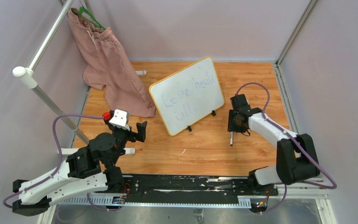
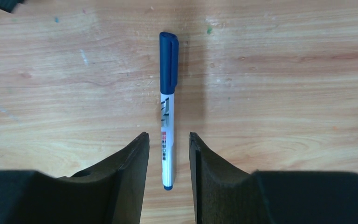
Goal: Write a sentence on the whiteboard
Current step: Place the whiteboard marker at the center of the board, then reset both arms
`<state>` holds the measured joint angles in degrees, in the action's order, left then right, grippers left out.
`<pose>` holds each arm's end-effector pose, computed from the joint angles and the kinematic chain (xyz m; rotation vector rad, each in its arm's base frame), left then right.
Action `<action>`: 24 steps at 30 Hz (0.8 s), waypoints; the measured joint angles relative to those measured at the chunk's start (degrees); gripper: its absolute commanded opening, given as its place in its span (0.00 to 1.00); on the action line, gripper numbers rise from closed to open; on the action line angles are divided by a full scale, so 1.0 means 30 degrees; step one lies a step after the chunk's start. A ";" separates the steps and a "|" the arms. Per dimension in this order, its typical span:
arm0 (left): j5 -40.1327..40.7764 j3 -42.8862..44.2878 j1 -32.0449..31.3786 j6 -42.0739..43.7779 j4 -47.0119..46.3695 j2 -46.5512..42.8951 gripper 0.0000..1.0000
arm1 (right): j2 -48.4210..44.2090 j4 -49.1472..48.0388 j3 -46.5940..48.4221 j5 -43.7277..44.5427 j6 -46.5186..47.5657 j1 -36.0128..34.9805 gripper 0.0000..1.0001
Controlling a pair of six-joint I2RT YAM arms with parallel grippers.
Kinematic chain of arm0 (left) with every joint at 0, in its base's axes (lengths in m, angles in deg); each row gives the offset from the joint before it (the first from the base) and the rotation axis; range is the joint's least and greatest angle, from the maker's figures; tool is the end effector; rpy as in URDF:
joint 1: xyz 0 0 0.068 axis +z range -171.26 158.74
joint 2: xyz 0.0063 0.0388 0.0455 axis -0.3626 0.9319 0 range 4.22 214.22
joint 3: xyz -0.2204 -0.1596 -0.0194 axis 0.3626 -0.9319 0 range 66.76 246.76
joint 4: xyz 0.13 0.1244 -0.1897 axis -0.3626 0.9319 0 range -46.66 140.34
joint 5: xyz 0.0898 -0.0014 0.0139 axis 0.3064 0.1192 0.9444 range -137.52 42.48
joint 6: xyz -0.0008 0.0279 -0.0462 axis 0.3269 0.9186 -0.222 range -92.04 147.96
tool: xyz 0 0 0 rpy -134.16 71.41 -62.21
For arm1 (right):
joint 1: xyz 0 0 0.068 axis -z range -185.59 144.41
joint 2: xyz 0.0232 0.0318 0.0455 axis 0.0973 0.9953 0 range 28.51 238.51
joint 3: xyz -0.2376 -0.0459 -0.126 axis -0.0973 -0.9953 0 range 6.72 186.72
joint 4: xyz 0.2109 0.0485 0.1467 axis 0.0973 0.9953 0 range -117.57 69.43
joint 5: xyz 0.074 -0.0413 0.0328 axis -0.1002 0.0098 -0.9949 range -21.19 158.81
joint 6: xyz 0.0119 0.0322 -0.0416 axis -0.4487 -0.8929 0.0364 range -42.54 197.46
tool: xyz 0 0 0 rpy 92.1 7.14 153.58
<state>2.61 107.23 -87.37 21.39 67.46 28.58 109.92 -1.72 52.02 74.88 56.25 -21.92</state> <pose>0.0631 -0.0749 0.3345 0.2213 1.6498 -0.2133 0.2556 0.0710 0.1821 0.1475 2.6400 0.0797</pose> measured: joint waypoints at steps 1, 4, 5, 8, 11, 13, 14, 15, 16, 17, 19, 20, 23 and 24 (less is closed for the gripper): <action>0.0000 0.0000 0.0000 -0.0029 0.0007 0.0029 1.00 | -0.0532 0.0087 0.0007 0.0109 0.0000 0.0000 0.41; 0.0007 0.0000 0.0000 -0.0117 0.0000 0.0197 1.00 | -0.2586 0.0393 0.0058 0.0561 0.0000 0.0000 0.41; 0.0007 0.0000 0.0000 -0.0168 0.0000 0.0277 1.00 | -0.3315 0.0474 0.0095 0.0663 0.0000 0.0000 0.40; -0.0007 0.0036 0.0000 -0.0393 0.0051 0.0597 1.00 | -0.5610 0.0823 0.0313 0.0794 0.0000 0.0000 0.39; -0.0109 0.0452 0.0000 -0.0772 0.0444 0.1042 1.00 | -0.8437 0.0969 0.0517 0.0401 0.0080 0.0000 0.39; -0.0240 0.0940 0.0000 -0.1107 0.0729 0.1392 1.00 | -1.0040 0.1100 0.0809 -0.0233 0.0226 0.0000 0.39; -0.0321 0.1224 0.0000 -0.1282 0.0860 0.1581 1.00 | -1.0739 0.1151 0.0969 -0.0634 0.0328 0.0000 0.39; -0.0393 0.1515 0.0000 -0.1457 0.0954 0.1756 1.00 | -1.1205 0.1137 0.1049 -0.0954 0.0393 0.0000 0.41; -0.0510 0.1836 0.0000 -0.1617 0.1042 0.1967 1.00 | -1.2160 0.1180 0.1217 -0.1537 0.0532 0.0000 0.43; -0.0634 0.2069 0.0000 -0.1792 0.1056 0.2135 1.00 | -1.2823 0.1137 0.1268 -0.1858 0.0619 -0.0044 0.45; -0.0772 0.2346 0.0000 -0.2222 0.1035 0.2521 1.00 | -1.3923 0.0998 0.1282 -0.2339 0.0831 -0.0291 0.49; -0.0743 0.2433 0.0000 -0.2667 0.1035 0.2863 1.00 | -1.4404 0.0852 0.1282 -0.2528 0.0976 -0.0546 0.50; -0.0095 0.3089 -0.0007 -0.5078 0.1982 0.4481 1.00 | -1.5016 0.0459 0.1770 -0.2674 0.1326 -0.1698 0.54; 0.0153 0.3541 -0.0007 -0.6098 0.2499 0.5304 1.00 | -1.4906 0.0313 0.2164 -0.2506 0.1494 -0.2229 0.55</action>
<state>3.07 117.85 -87.39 3.10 74.96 44.50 65.20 -0.78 58.51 67.36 60.73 -28.61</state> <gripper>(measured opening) 0.997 0.522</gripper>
